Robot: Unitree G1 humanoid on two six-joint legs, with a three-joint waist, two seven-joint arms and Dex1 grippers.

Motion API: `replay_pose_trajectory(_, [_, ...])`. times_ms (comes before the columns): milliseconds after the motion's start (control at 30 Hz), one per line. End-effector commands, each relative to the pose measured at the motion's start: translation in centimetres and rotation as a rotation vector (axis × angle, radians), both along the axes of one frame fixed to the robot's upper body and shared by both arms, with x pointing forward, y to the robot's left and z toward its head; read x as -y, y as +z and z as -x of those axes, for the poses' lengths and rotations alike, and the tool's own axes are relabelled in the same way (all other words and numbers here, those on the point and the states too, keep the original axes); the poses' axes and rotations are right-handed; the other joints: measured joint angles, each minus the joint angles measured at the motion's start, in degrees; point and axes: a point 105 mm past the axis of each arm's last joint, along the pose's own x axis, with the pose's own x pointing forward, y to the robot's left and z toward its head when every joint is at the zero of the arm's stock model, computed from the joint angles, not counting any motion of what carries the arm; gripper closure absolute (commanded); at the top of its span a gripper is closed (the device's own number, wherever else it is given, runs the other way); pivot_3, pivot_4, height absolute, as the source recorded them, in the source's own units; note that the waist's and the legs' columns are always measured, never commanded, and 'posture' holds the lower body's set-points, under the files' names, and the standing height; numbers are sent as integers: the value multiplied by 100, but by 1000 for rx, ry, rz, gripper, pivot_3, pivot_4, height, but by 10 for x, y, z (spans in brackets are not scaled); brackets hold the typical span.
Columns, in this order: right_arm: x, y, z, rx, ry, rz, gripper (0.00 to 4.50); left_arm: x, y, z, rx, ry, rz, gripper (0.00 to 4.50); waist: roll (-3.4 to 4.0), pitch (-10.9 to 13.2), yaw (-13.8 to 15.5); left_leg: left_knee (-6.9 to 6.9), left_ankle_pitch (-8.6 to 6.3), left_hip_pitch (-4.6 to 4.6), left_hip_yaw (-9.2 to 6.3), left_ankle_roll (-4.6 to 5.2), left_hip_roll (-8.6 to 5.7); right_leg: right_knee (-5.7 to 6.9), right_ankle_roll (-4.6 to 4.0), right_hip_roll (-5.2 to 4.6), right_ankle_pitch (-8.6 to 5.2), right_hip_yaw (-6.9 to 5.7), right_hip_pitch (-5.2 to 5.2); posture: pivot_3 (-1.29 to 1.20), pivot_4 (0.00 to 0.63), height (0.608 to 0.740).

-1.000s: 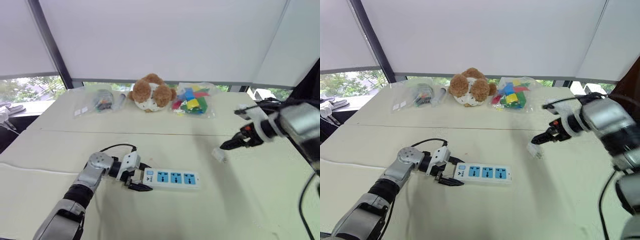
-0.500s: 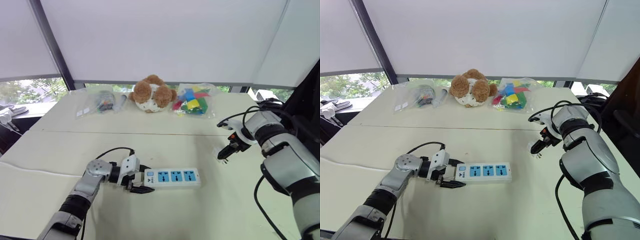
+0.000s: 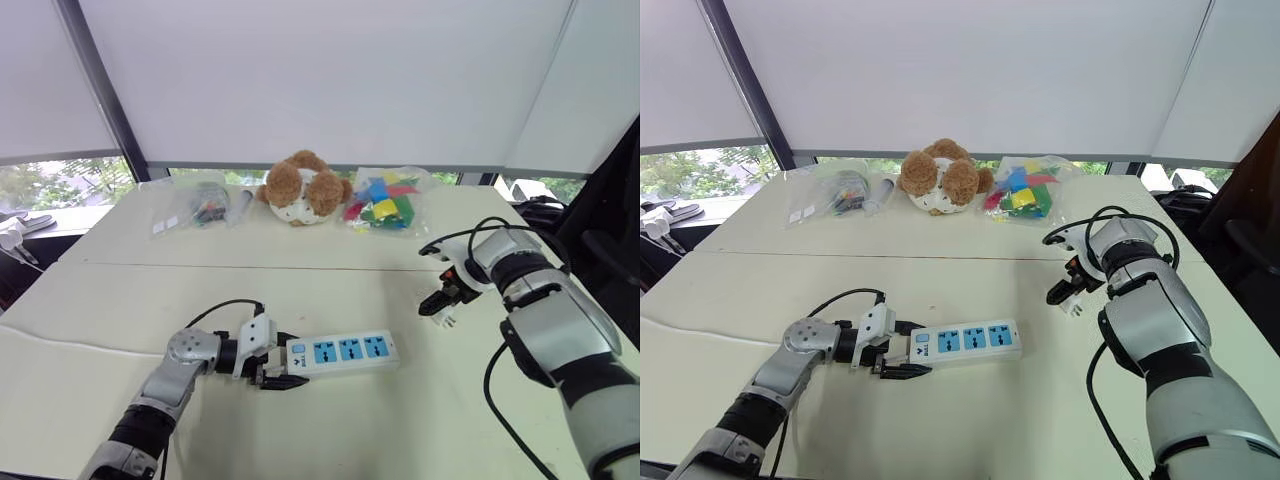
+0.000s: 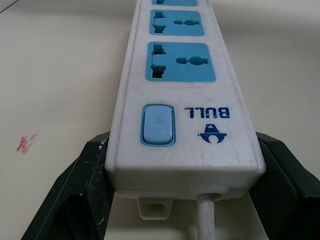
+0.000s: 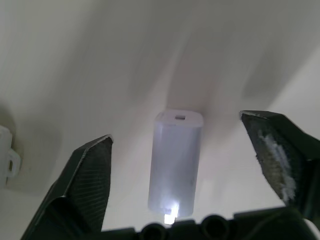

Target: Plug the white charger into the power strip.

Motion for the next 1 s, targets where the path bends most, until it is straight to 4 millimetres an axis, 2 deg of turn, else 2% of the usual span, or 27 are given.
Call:
replay_pose_trajectory(33, [-3,11,-6,44,1,3,1881,1,-21,10,-64,-5,-44,1463,0,0,-5,0,0,0,0,0,0,0,0,0,0,0,0,0,150,739])
replay_pose_trajectory(133, [-4,10,-7,53,-1,9,3450,2,-23,12,-66,-4,-44,1463,3,-1,-13,-1,0,2,0,0,0,0,0,0,0,0,1,0,150,739])
replay_pose_trajectory(167, [-3,10,-7,54,5,16,3824,2,-23,13,-67,-4,-44,1463,3,-2,-12,-2,0,3,0,0,0,0,0,0,0,0,2,0,150,739])
replay_pose_trajectory(333, [-6,14,-8,61,12,8,3812,2,-22,11,-67,3,-43,1463,4,-3,-14,-1,0,6,0,0,0,0,0,0,0,0,7,0,150,739])
replay_pose_trajectory(467, [-17,45,-12,145,105,-115,3812,-4,-20,5,-65,-5,-66,1463,6,-1,-11,-1,0,6,0,0,0,0,0,0,0,0,7,0,150,739])
replay_pose_trajectory(600, [-39,81,-3,215,283,-375,3812,-11,-14,-3,-72,-52,-108,1463,9,1,-21,-2,1,6,0,-1,0,0,0,2,0,-1,7,0,150,739])
replay_pose_trajectory(733, [-42,92,14,197,375,-539,3812,-16,-9,-16,-66,-89,-166,1463,8,0,-58,-3,1,6,-5,-1,1,0,1,6,0,-2,8,0,150,739])
replay_pose_trajectory(800, [-49,107,19,278,408,-686,3812,-14,-3,-23,-69,-99,-158,1463,6,1,-95,-2,1,6,-8,-1,1,-1,1,7,0,-2,10,0,150,739])
replay_pose_trajectory(867, [-56,129,23,451,446,-858,3812,-12,6,-28,-85,-104,-119,1463,4,2,-105,-3,1,5,-9,-1,1,-1,1,7,0,-2,10,0,150,739])
replay_pose_trajectory(933, [-54,132,32,553,410,-970,3812,-9,12,-30,-97,-126,-94,1463,5,3,-109,-3,1,4,-10,-1,1,0,1,7,0,-1,6,0,150,739])
replay_pose_trajectory(1000, [-63,125,49,497,394,-1156,3812,-10,9,-30,-106,-153,-124,1463,5,4,-110,-8,1,3,-20,0,2,3,2,8,0,-5,7,0,150,739])
